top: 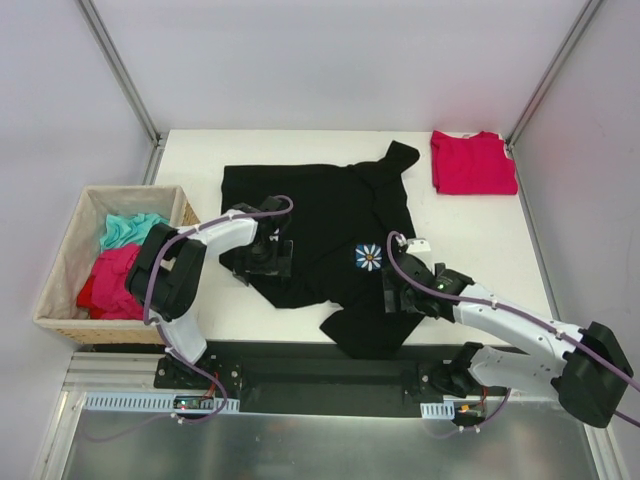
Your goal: Fold and stack the t-shirts
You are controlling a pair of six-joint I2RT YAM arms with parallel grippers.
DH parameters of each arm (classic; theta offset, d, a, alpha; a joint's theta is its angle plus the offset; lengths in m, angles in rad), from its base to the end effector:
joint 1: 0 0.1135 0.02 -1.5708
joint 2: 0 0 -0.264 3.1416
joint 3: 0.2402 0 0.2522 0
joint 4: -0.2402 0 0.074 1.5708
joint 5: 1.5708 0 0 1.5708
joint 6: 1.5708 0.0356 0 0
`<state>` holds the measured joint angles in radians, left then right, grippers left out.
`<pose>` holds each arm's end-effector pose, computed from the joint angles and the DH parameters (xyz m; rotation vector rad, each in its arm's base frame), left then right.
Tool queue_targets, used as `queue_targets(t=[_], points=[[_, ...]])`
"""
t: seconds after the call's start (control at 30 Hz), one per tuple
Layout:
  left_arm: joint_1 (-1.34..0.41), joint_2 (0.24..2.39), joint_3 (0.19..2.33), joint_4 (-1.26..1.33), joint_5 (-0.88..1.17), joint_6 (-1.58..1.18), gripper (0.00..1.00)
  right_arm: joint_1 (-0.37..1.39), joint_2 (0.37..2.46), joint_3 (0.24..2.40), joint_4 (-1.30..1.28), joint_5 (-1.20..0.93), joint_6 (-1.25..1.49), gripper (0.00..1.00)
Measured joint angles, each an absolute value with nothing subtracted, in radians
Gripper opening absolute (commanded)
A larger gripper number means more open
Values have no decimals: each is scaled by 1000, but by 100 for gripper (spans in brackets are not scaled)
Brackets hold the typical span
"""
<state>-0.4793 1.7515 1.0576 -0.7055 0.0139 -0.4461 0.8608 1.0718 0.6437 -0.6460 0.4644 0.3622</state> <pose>0.2773 -0.1447 0.1547 0.0515 2.9910 -0.1333 0.1372 0.1351 0.2052 -0.4667 2.4347 -0.1189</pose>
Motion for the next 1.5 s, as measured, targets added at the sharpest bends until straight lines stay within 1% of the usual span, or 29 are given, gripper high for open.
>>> queue_targets(t=[0.17, 0.27, 0.37, 0.47, 0.6, 0.7, 0.8, 0.9, 1.0, 1.33, 1.5], points=[[-551, 1723, 1066, -785, 25, -498, 99, 861, 1060, 674, -660, 506, 320, 98], [-562, 1713, 1192, -855, -4, -499, 99, 851, 1081, 762, -641, 541, 250, 98], [-553, 1710, 1383, -858, -67, -481, 99, 808, 1174, 912, -577, 559, 172, 99], [-508, 1711, 1543, -834, -77, -461, 99, 732, 1275, 1025, -493, 535, 115, 99], [-377, 1729, 1621, -781, -15, -453, 99, 600, 1404, 1124, -443, 474, 87, 99], [-287, 1813, 1652, -780, -14, -437, 99, 542, 1526, 1193, -432, 453, 76, 98], [-268, 1930, 1696, -801, -36, -420, 99, 533, 1633, 1237, -435, 432, 73, 97], [-277, 2021, 1699, -823, -43, -410, 99, 535, 1726, 1253, -444, 400, 75, 96], [-283, 2056, 1678, -845, -46, -408, 99, 542, 1775, 1250, -467, 379, 77, 96], [-287, 2057, 1572, -874, -92, -406, 95, 591, 1801, 1231, -476, 349, 85, 97], [-287, 2059, 1551, -899, -131, -407, 94, 607, 1829, 1197, -476, 336, 91, 97]])
